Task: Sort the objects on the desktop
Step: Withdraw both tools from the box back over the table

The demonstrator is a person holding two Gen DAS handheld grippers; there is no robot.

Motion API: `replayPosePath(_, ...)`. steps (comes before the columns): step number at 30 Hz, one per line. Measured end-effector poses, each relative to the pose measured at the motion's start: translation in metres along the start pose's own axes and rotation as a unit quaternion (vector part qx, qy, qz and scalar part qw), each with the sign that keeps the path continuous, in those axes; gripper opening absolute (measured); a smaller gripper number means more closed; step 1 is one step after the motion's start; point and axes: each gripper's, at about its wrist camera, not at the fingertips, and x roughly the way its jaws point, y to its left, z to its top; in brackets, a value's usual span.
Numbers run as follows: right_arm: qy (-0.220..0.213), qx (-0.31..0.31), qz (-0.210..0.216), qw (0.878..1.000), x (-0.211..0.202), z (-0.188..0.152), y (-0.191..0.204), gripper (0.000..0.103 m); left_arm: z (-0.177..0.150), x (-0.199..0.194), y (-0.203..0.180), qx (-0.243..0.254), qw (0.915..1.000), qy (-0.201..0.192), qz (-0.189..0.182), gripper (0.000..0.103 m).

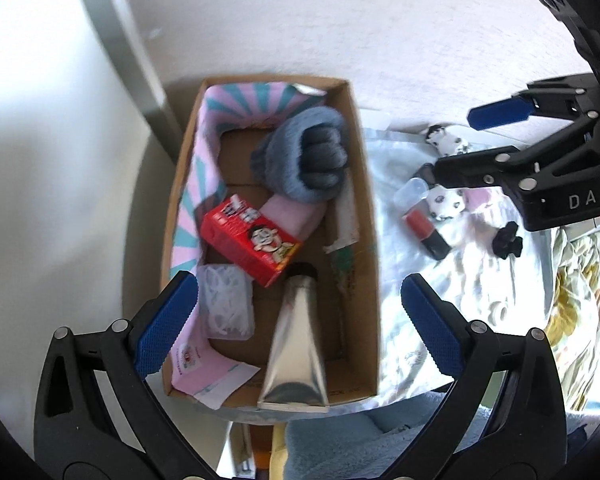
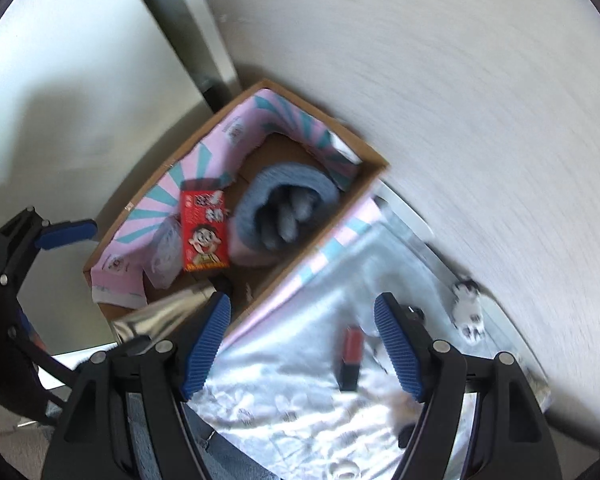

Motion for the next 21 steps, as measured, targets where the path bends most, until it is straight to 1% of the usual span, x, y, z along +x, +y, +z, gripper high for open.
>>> replayPosePath(5,-0.012,0.036,-0.013,0.999,-0.024,-0.033,-0.031,0.071,0.008,-0.008,-0.032,0.033,0.9994,-0.012,-0.002,0.101)
replayPosePath(9,-0.022,0.069,-0.027,0.997,-0.047,-0.066,-0.060,0.071,0.011,-0.010,-0.060,0.057,0.9982,-0.017,-0.008,0.101)
replayPosePath(15,-0.028,0.123,-0.038,0.991,-0.056,-0.120,-0.103,0.071,0.011,0.005,-0.106,0.089,0.9959,-0.001,-0.017,0.101)
replayPosePath(18,-0.025,0.152,-0.042,0.987,-0.053,-0.148,-0.124,0.071,0.008,0.015,-0.129,0.097,0.9949,0.011,-0.028,0.101)
replayPosePath(21,-0.016,0.181,-0.038,0.983,-0.045,-0.179,-0.144,0.071,0.004,0.027,-0.150,0.102,0.9938,0.022,-0.038,0.101)
